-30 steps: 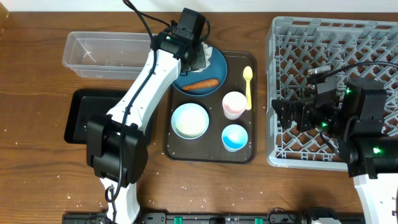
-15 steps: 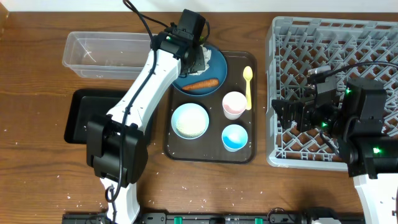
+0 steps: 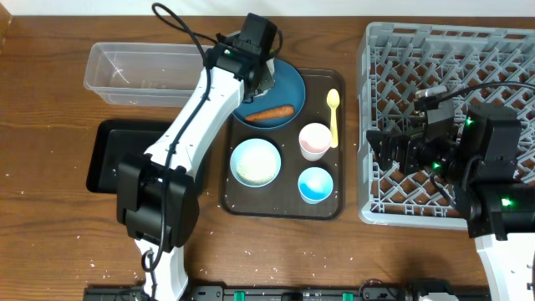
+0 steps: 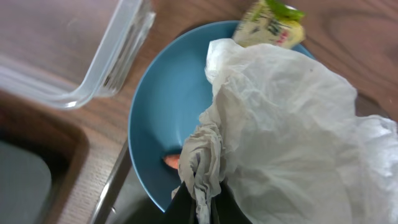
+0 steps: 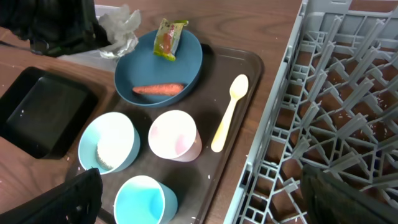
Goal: Sort waste into correct bins and load items into the dishwasher rack
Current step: 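Lift the foil with the left gripper and drop it into the clear bin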
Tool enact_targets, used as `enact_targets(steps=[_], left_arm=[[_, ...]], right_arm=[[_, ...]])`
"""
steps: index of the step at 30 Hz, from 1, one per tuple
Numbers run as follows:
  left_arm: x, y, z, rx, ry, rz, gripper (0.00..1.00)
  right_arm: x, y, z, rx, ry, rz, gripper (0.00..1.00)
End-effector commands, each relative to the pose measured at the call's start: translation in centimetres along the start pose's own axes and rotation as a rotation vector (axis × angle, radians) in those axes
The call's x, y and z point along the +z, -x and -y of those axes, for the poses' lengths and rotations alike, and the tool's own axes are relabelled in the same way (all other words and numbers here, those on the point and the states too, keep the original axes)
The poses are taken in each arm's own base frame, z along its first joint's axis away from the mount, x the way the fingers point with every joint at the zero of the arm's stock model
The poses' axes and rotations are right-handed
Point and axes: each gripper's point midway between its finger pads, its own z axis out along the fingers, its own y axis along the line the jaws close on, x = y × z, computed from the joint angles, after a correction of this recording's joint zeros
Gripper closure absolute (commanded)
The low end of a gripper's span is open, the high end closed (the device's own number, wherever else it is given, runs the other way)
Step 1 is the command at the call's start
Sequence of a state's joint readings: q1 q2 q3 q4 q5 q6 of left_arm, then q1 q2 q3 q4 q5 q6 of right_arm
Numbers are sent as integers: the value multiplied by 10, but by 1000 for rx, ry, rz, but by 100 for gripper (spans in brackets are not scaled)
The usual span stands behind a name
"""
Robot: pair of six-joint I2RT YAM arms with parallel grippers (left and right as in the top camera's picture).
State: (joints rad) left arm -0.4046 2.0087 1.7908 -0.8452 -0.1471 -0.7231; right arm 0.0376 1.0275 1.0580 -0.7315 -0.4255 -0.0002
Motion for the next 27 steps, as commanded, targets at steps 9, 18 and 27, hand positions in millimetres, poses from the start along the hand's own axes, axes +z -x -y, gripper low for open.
enact_targets(steps=[9, 18, 27], left_arm=[[18, -23, -9, -417, 98, 61, 94], [15, -17, 7, -340, 47, 94, 94], [-38, 30, 7, 239, -38, 159, 94]], right_arm=[[-3, 9, -3, 26, 1, 24, 1], [-3, 9, -3, 36, 1, 23, 6], [-3, 9, -3, 36, 1, 22, 7]])
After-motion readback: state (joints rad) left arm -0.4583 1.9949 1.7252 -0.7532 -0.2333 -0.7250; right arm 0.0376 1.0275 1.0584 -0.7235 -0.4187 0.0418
